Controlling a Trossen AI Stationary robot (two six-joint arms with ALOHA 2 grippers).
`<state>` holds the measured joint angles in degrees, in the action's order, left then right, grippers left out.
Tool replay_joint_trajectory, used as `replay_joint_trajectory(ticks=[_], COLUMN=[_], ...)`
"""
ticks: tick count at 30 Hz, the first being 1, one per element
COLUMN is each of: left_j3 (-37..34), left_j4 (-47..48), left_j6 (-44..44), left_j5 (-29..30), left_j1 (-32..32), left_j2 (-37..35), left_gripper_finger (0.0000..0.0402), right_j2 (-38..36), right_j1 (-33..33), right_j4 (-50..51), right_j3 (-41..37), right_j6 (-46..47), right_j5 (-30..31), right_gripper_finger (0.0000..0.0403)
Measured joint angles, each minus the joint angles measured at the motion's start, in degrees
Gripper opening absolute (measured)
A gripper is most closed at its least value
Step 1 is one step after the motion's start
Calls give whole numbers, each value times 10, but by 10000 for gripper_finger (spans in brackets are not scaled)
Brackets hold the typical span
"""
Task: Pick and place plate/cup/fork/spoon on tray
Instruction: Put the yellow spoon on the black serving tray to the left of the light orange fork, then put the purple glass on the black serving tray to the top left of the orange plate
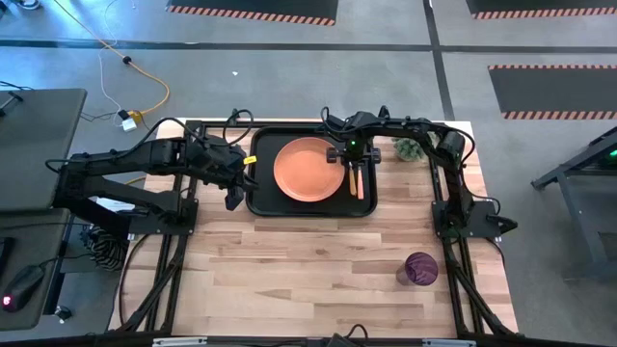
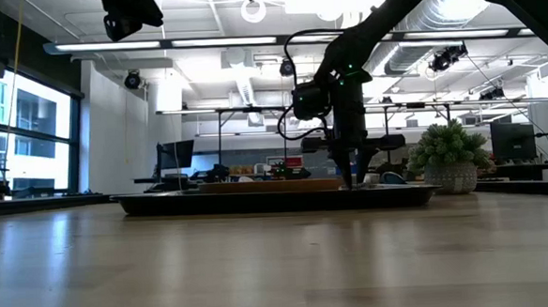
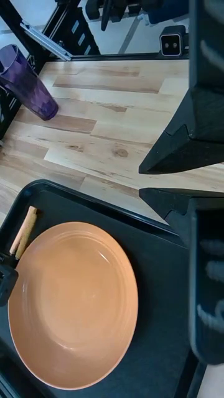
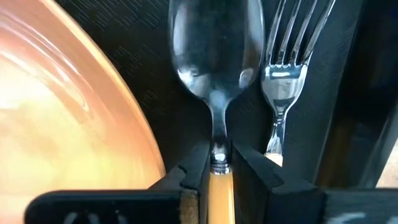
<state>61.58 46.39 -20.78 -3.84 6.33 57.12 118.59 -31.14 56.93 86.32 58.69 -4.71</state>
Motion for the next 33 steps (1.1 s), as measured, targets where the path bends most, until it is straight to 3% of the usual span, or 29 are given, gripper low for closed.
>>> replay_joint_trajectory(ticks=[17, 33], left_j3=[0, 0], left_j4=[0, 0], left_j6=[-1, 0], left_j5=[0, 0], left_j1=[0, 0], left_j2=[0, 0], left_gripper_finger=[37, 37], right_j2=[0, -1], right_j1=[0, 22], right_j4=[16, 244], right_j3=[7, 204], right_j6=[7, -78], right_j5=[2, 88], right_gripper_finger=[59, 59])
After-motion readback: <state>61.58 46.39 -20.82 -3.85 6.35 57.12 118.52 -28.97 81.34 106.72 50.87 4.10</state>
